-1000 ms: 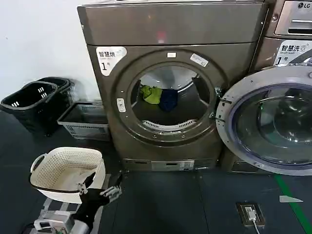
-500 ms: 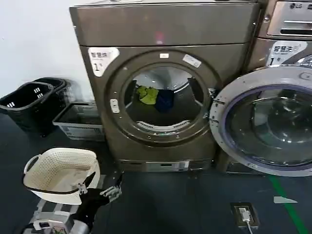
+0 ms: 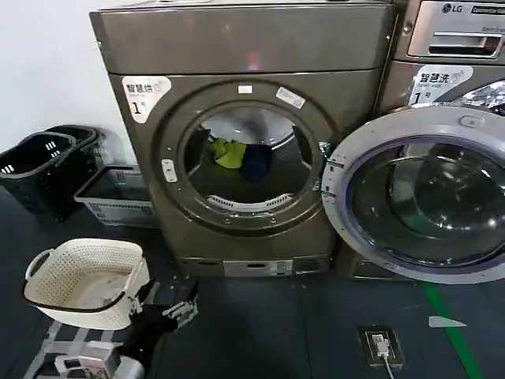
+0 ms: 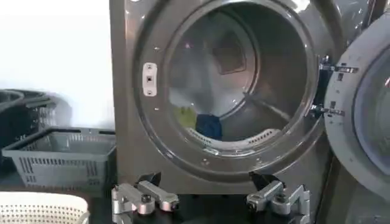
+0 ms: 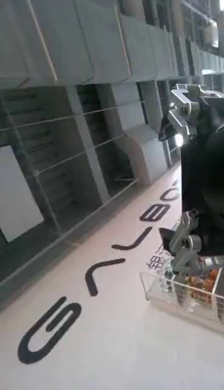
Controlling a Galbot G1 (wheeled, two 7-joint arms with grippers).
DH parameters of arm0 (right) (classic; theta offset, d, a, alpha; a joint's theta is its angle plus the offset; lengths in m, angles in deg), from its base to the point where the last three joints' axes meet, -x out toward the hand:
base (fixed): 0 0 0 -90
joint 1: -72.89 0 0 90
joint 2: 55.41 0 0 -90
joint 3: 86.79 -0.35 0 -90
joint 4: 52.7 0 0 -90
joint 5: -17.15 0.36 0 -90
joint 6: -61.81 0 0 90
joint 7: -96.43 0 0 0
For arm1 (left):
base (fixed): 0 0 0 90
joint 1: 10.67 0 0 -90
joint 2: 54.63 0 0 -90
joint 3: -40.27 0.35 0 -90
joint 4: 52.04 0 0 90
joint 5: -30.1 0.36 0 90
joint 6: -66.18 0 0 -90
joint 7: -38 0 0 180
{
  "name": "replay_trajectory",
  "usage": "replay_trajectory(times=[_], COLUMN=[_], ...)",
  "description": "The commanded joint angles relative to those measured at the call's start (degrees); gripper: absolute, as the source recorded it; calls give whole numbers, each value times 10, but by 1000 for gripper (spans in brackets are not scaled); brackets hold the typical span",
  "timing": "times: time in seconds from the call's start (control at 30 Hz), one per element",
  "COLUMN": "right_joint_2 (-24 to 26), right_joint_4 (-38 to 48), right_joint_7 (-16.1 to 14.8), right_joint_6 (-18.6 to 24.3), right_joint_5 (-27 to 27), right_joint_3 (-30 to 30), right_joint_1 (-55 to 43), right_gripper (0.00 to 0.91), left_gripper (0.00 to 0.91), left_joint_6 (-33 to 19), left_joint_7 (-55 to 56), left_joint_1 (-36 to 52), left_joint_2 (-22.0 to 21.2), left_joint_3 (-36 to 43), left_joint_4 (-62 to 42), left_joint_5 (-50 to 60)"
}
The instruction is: Grasp the clothes from the dryer.
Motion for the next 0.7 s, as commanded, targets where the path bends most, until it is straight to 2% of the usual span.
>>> replay_trajectory(times=[0.03, 0.7], right_joint_2=[0, -1], right_joint_4=[0, -2], right_joint_7=[0, 0], right_joint_6=[0, -1], right_joint_5=[0, 3], right_joint_3=[0, 7], right_joint_1=[0, -6], right_gripper=[907, 907], left_gripper=[907, 907], left_joint_6=[0, -2], left_joint_7=[0, -1], left_joint_1=[0, -3], left_joint_2=[0, 0], left_joint_3=[1, 2], left_joint_4=[1, 4], left_joint_5=[0, 1])
